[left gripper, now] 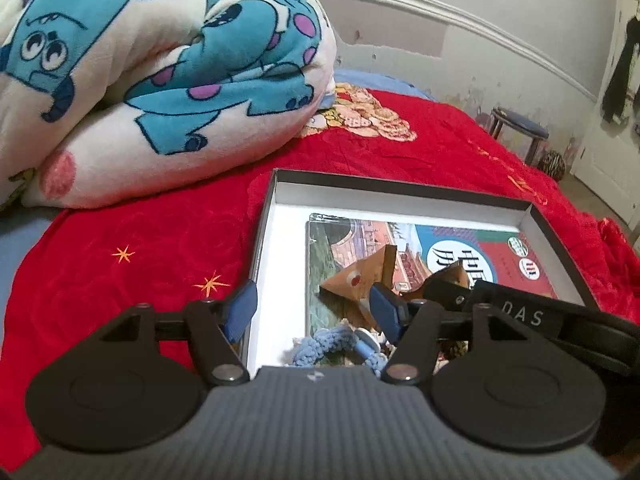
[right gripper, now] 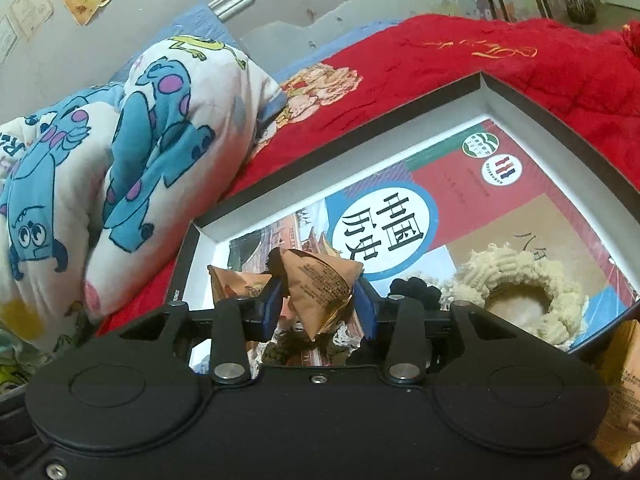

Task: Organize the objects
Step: 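Lower both held paper packets into the box beside the hair ties, then open both tools to release the paper packets in the box, then move both open tools back toward the remaining paper packets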

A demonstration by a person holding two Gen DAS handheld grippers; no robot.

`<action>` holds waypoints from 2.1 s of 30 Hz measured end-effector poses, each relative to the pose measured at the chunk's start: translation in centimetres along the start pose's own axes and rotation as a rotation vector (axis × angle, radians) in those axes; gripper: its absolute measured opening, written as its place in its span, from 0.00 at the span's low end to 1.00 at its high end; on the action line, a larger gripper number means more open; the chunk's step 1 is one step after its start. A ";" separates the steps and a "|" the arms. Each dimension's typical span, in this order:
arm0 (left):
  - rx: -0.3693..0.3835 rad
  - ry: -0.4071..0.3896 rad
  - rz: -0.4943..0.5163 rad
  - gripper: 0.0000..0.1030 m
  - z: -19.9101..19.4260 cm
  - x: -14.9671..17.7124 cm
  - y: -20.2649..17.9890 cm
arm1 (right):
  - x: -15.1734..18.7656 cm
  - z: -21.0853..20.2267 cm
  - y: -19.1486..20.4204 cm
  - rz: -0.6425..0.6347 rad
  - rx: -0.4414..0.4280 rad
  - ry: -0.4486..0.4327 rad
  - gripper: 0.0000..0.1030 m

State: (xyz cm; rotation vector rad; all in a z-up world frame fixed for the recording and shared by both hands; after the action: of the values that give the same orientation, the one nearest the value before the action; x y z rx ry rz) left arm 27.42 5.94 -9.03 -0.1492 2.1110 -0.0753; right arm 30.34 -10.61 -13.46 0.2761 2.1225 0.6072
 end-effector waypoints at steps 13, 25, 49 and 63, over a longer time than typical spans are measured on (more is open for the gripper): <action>-0.075 -0.107 -0.045 0.82 -3.5 -1.1 2.4 | -1.4 -1.6 0.8 0.085 -0.167 -0.045 0.88; -0.017 -0.222 -0.136 0.90 -10.1 -1.9 3.2 | -3.5 -8.6 3.6 -0.025 -0.247 -0.214 0.99; 0.078 0.017 -0.063 0.93 -12.8 6.4 -0.9 | 0.5 -21.1 -9.2 -0.096 0.281 -0.046 0.92; 0.049 0.114 0.087 0.74 -8.8 8.7 -4.6 | 2.6 -15.1 -10.4 -0.018 0.325 0.028 0.89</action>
State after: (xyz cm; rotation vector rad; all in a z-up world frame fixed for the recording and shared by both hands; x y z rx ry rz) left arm 15.79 0.12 -11.36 -0.0244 2.2249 -0.0860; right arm 16.86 -23.28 -13.24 0.4296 2.2443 0.2534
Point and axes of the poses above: each gripper's, at about its wrist camera, not at the fingertips, and z roughly the way its jaws point, y to its left, x to its underside, the point moved 10 cm from there along z, roughly the way its jaws point, and after that the axes turned 7 degrees about -y, right-handed, at the moved point
